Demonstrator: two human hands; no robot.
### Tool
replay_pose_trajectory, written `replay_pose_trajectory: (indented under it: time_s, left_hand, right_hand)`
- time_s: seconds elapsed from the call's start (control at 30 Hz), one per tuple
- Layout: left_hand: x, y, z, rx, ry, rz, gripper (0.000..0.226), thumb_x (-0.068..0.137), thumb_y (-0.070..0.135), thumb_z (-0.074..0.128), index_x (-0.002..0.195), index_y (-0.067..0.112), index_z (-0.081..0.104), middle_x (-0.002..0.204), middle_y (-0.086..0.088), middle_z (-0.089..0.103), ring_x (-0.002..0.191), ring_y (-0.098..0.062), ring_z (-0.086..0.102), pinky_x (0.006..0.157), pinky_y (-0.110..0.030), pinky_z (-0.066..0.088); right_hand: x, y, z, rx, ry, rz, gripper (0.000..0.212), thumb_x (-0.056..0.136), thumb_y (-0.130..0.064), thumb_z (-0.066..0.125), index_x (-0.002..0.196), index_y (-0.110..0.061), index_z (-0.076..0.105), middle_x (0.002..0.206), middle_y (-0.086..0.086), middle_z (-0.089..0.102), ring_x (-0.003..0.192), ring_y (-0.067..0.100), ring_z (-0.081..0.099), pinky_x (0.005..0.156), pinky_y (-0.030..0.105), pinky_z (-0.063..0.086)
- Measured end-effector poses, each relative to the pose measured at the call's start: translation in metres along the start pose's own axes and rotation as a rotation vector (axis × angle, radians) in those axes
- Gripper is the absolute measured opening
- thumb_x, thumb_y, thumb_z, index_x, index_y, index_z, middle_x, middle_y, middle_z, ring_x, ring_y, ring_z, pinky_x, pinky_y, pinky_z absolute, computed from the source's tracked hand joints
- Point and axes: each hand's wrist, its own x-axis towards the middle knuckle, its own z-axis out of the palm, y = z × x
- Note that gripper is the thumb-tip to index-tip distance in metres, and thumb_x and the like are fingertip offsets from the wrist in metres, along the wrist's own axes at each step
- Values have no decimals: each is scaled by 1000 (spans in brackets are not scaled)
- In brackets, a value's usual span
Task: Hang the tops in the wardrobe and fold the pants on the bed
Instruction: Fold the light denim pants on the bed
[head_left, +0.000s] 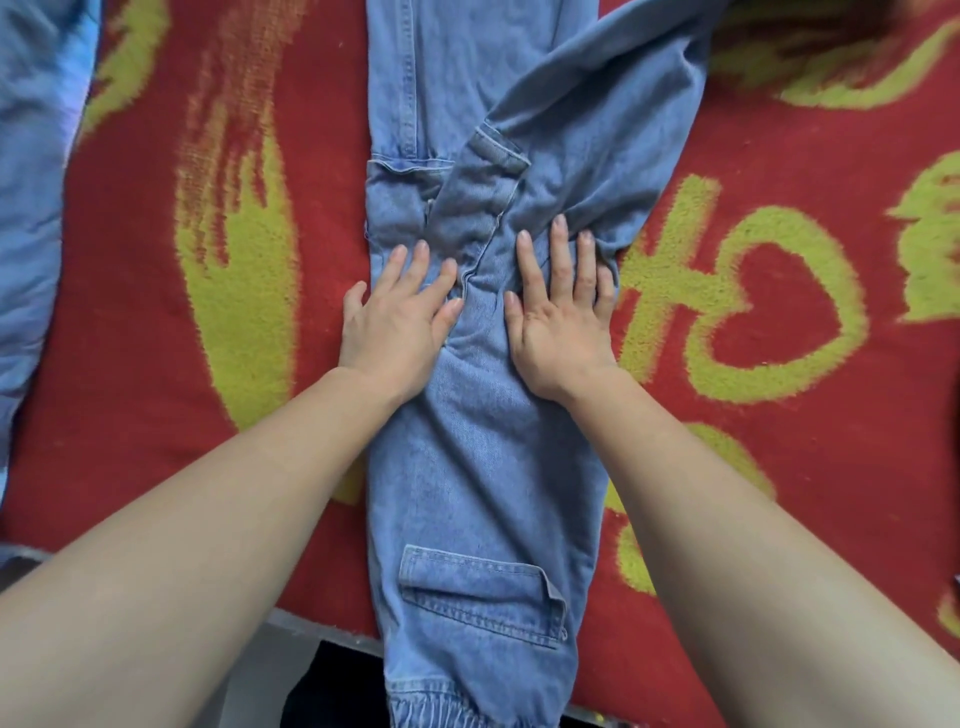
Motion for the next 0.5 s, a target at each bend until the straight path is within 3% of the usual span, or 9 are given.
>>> replay_pose_trajectory:
  time_s: [0.1,0.2,0.27,0.4,0.5]
  left_hand:
    - [-1,-1,-2,-34,51,24,48,102,49,33,148,35,37,161,4,24,149,-16,16,108,-50,26]
    - [4,-4,-14,-143,83,12,50,94,52,52,141,35,48,152,5,41,141,-19,32,102,-44,30]
    - [13,-3,-29,-306,124,-76,60,85,54,64,138,33,48,136,4,57,128,-24,44,96,-42,34]
    - [34,8,-46,-504,268,-169,55,87,43,66,135,25,46,104,14,66,113,-20,54,90,-37,31]
    - [47,10,-52,-691,210,-163,37,90,31,65,124,21,58,82,14,63,105,-20,63,91,-31,41]
  right_hand:
    - [1,-4,-12,26,-2,13,62,103,-45,30,159,-28,10,167,6,-3,152,30,-3,119,47,-1]
    - [13,-13,-44,27,141,54,46,97,-43,41,138,-25,51,147,8,46,134,33,39,107,47,25]
    - [40,-18,-74,237,260,237,40,97,-49,40,117,-25,65,123,4,64,117,30,54,98,41,35]
    - [106,-25,-120,807,346,560,40,86,-64,50,91,-26,61,99,-6,62,91,15,57,87,29,46]
    - [136,-32,-128,876,270,640,47,85,-50,60,118,-17,56,115,-1,65,104,20,62,94,33,51]
